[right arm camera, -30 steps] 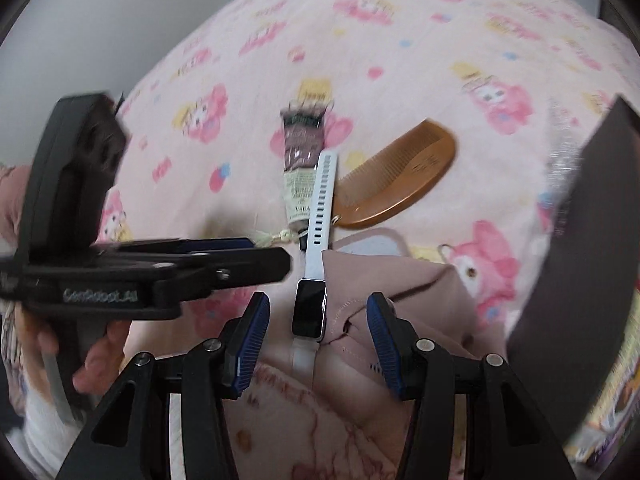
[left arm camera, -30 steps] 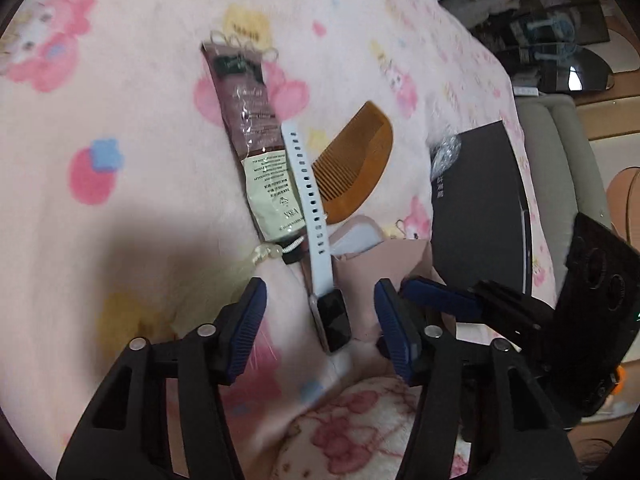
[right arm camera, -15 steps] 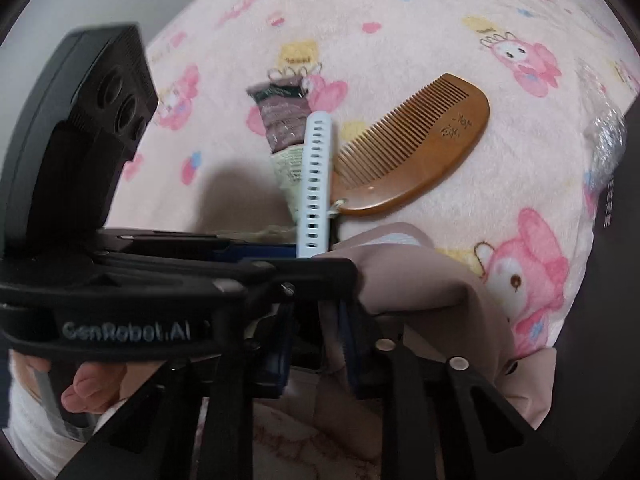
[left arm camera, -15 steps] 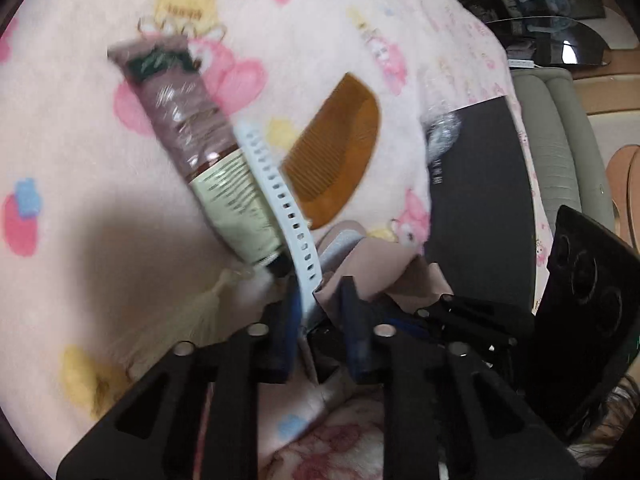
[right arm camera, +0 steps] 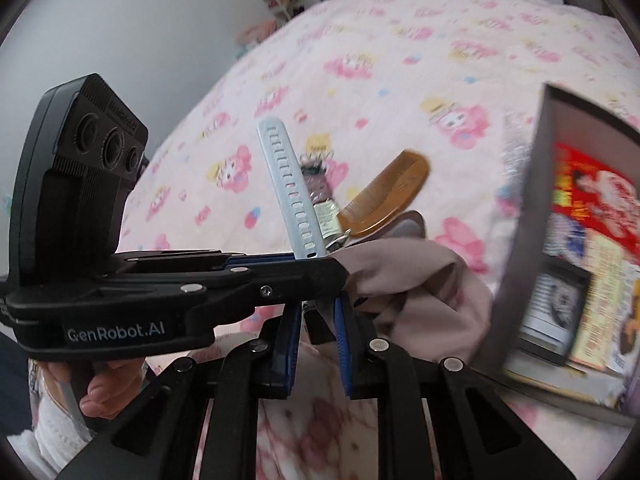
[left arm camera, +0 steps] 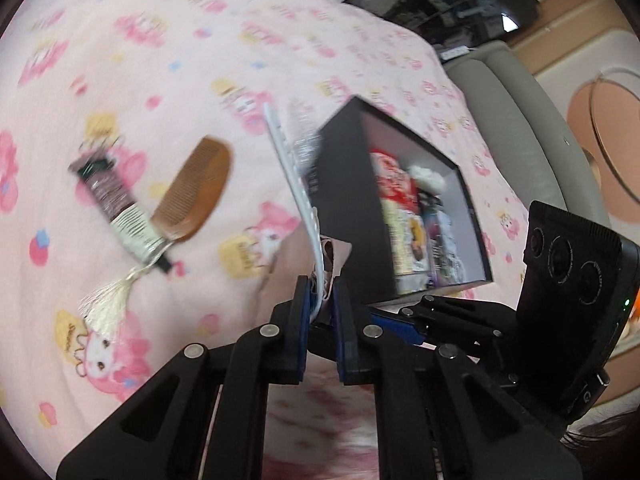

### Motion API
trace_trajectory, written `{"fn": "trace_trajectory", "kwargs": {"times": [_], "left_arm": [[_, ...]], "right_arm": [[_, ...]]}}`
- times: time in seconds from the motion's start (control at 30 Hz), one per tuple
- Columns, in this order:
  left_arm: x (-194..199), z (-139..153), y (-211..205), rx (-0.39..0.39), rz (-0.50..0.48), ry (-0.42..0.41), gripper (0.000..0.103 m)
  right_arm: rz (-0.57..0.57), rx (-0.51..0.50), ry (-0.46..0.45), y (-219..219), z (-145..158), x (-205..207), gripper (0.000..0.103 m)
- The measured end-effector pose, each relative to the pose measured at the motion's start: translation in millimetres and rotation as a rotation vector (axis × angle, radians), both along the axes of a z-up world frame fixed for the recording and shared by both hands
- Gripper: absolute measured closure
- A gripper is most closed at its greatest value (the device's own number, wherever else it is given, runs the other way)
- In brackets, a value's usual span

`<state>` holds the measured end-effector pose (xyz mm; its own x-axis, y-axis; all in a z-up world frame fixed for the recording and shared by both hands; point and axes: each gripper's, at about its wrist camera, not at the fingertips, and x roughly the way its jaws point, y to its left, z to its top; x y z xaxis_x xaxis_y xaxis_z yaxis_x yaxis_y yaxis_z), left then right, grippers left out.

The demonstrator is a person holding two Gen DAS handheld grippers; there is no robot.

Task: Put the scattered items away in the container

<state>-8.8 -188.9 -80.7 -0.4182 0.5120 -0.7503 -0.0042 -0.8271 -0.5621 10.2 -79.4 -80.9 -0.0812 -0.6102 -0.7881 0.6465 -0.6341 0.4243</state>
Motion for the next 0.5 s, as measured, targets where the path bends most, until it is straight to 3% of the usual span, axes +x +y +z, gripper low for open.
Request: {"fn": "trace_trajectory", "kwargs": {"times": [0.23, 0.5], "left_arm": [[4.6, 49.6, 51.2, -0.019, -0.094, 0.102, 0.094], [-2.4, 72.5, 132.4, -0.023, -0.201, 0.171, 0.094]], "right_arm": [[-0.091, -0.085, 0.071, 55.8, 42.5, 7.6, 0.089], [-0.221, -0.083, 0.154, 136.2, 66.4, 14.3, 0.088]]}}
